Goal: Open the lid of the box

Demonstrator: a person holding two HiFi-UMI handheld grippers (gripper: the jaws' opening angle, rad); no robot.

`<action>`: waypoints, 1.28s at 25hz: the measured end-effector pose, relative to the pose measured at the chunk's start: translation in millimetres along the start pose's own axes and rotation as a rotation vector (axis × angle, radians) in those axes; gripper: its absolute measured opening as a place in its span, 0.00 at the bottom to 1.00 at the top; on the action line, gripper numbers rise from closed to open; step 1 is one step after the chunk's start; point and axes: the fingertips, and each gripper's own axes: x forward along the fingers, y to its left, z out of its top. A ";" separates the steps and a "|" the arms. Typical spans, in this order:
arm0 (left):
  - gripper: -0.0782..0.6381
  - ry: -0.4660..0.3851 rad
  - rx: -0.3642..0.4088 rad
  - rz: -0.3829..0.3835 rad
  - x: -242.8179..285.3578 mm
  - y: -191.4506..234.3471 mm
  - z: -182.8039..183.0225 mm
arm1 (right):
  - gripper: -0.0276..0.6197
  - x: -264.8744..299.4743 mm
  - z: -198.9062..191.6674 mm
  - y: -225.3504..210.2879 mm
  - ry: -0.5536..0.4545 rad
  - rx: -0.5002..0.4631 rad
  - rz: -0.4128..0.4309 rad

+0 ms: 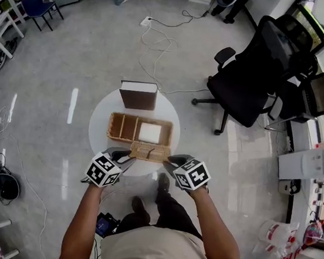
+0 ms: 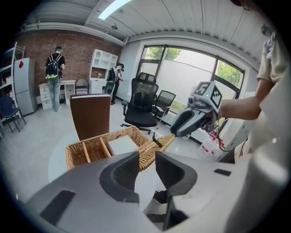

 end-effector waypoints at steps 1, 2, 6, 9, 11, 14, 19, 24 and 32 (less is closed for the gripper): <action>0.25 0.000 -0.001 -0.002 -2.0 -2.2 -0.2 | 0.17 1.2 -3.2 1.4 0.007 0.003 0.002; 0.25 -0.001 0.000 -0.002 -4.3 -4.0 -0.1 | 0.18 2.4 -6.4 2.7 0.014 0.005 0.004; 0.25 -0.028 0.009 0.013 -19.4 -9.5 7.2 | 0.14 4.6 -15.7 7.8 0.024 0.008 0.003; 0.25 -0.073 0.031 0.029 -37.7 -13.0 27.3 | 0.12 -0.6 -11.6 11.0 0.012 0.000 0.002; 0.25 -0.113 0.055 0.043 -53.5 -16.5 45.8 | 0.09 -8.1 -2.7 14.7 -0.012 -0.011 0.000; 0.24 -0.195 0.094 0.068 -83.4 -23.5 78.9 | 0.05 -25.7 20.9 23.6 -0.078 -0.037 -0.009; 0.18 -0.391 0.161 0.112 -143.3 -40.8 145.0 | 0.04 -80.8 91.4 52.1 -0.279 -0.123 -0.017; 0.16 -0.571 0.225 0.173 -211.7 -66.6 205.0 | 0.03 -153.2 161.8 93.1 -0.476 -0.258 -0.060; 0.15 -0.751 0.324 0.223 -289.1 -111.7 259.2 | 0.03 -241.1 220.9 154.3 -0.648 -0.434 -0.138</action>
